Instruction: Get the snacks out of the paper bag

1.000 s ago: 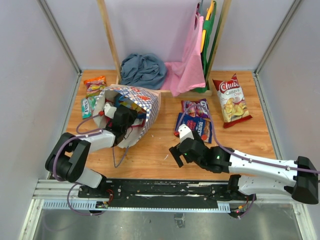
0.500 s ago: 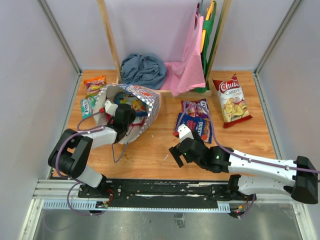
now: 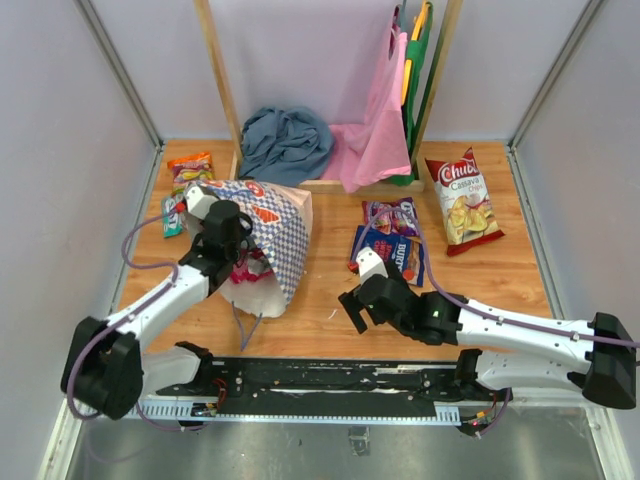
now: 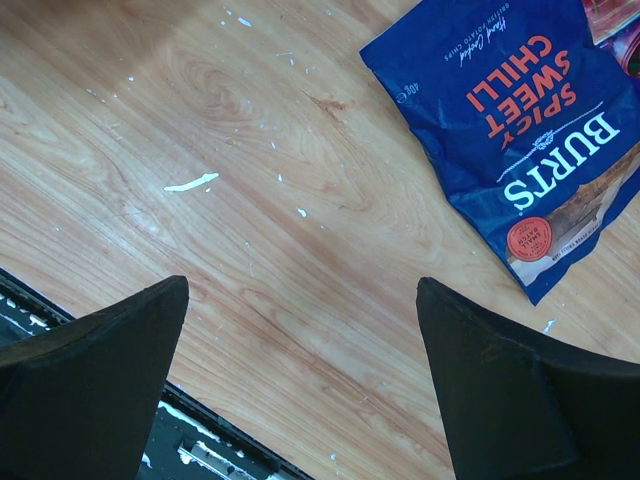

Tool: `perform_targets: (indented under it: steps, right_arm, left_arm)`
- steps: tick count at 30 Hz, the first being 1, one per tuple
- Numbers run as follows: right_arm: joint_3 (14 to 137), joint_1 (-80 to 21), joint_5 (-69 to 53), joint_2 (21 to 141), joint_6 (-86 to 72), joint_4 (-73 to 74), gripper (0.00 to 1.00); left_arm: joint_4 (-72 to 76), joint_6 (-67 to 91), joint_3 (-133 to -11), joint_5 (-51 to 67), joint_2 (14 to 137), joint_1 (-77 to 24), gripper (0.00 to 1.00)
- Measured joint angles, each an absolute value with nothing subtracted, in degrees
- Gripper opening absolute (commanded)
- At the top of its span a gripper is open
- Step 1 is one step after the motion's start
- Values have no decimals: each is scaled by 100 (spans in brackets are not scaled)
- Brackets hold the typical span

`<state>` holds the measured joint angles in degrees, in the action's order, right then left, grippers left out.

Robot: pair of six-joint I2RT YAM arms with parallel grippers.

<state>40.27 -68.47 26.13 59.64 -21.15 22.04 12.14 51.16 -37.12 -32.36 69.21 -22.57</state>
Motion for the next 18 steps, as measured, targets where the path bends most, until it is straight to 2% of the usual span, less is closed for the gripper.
perform_targets:
  steps: [8,12,18]
  right_arm:
    - [4029,-6847,2591,6051,-2099,2082,98]
    - [4029,-6847,2499,6084,-2095,2082,98]
    - [4045,-6847,2285,6084,-2115,2018,98]
  left_arm:
    - [174,4493,-4069,-3079,5765,-2255,1]
    - [-370,4174,-4591,-2746,5782,-2167,1]
    - [-1186,3612,-5876,-1883,6466,-1988,1]
